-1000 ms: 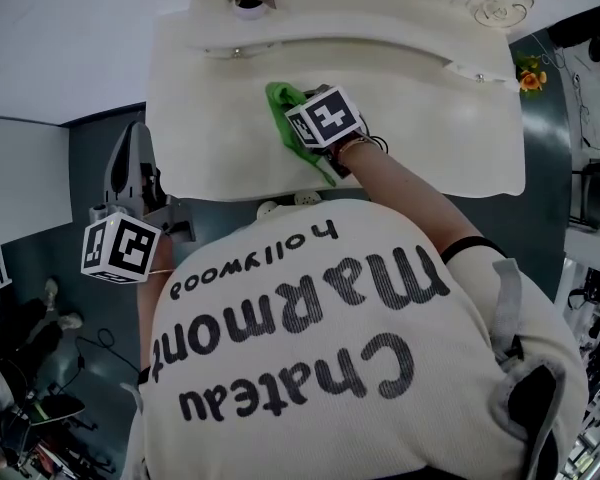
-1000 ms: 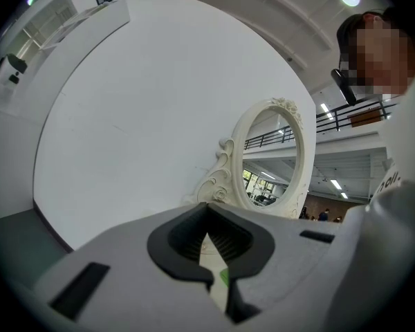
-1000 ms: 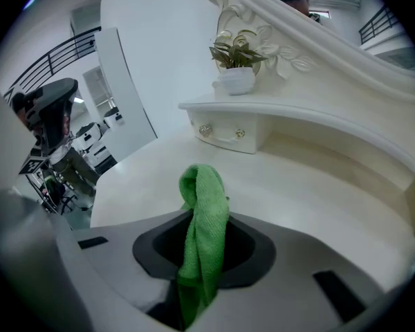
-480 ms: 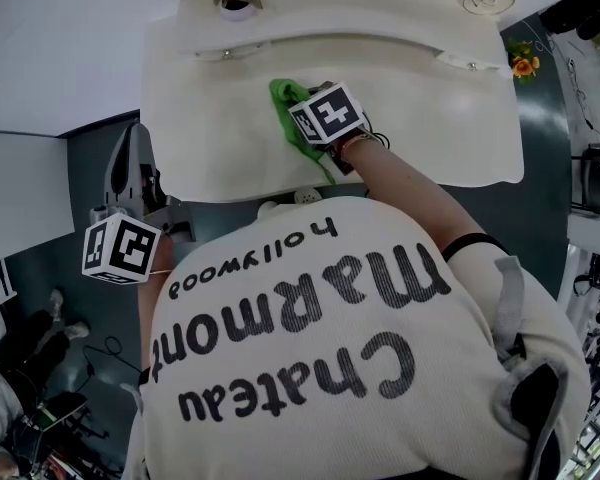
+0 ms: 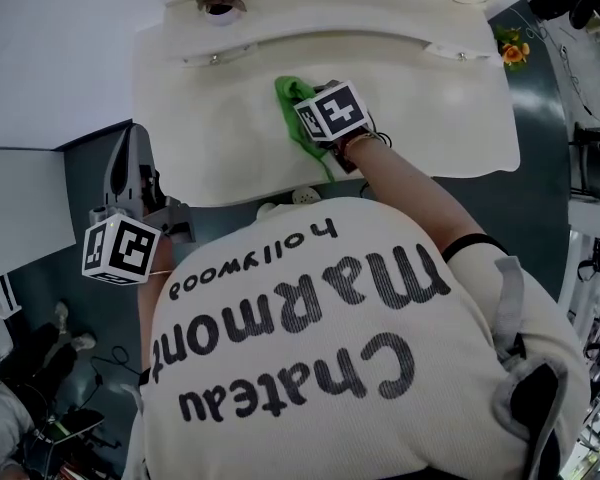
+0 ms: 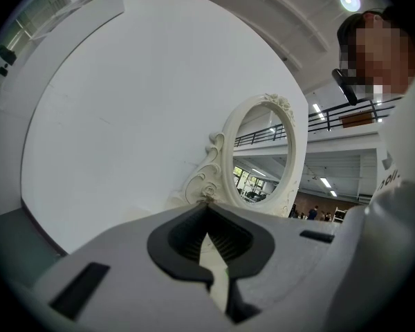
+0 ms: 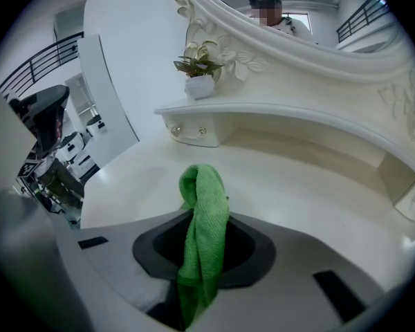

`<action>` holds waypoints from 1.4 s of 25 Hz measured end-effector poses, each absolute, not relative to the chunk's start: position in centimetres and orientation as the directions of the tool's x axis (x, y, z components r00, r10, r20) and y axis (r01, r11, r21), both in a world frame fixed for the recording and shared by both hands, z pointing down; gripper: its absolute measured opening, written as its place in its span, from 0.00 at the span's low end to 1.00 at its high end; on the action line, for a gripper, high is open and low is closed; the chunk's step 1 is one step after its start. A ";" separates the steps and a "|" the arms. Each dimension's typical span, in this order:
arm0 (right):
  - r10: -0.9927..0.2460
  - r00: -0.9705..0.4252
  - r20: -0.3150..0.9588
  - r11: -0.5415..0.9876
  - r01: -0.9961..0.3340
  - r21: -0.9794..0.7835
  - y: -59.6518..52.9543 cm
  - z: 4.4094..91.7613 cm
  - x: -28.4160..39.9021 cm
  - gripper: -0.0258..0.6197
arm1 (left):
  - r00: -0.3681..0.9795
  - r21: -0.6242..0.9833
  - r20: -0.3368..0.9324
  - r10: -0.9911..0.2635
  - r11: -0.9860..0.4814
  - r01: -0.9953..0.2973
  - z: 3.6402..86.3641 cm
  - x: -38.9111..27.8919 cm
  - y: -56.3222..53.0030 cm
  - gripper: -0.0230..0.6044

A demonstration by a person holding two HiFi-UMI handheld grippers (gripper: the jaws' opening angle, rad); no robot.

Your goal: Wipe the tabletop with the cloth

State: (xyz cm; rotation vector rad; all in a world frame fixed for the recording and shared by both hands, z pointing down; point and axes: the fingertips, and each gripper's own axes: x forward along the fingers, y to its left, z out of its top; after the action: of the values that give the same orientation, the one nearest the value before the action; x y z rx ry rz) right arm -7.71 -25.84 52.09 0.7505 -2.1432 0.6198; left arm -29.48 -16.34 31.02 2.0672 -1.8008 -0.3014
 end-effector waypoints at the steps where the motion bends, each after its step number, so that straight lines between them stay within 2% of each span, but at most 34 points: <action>1: -0.313 -0.530 0.788 0.704 -0.687 -0.183 -25.9 52.1 -7.4 0.19 | 0.159 0.419 0.087 -0.983 -0.109 -0.902 31.0 -29.3 -16.4 0.05; 35: -0.419 -0.472 0.775 0.574 -0.799 -0.176 -27.2 52.0 0.2 0.19 | 0.279 0.406 0.070 -0.958 -0.228 -0.885 30.4 -24.5 -19.5 0.05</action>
State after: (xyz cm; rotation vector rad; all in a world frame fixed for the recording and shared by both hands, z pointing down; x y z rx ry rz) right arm 0.22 -27.16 51.97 0.9680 -2.1076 0.6987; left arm -24.45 -19.54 30.37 2.1888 -1.6671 -0.2739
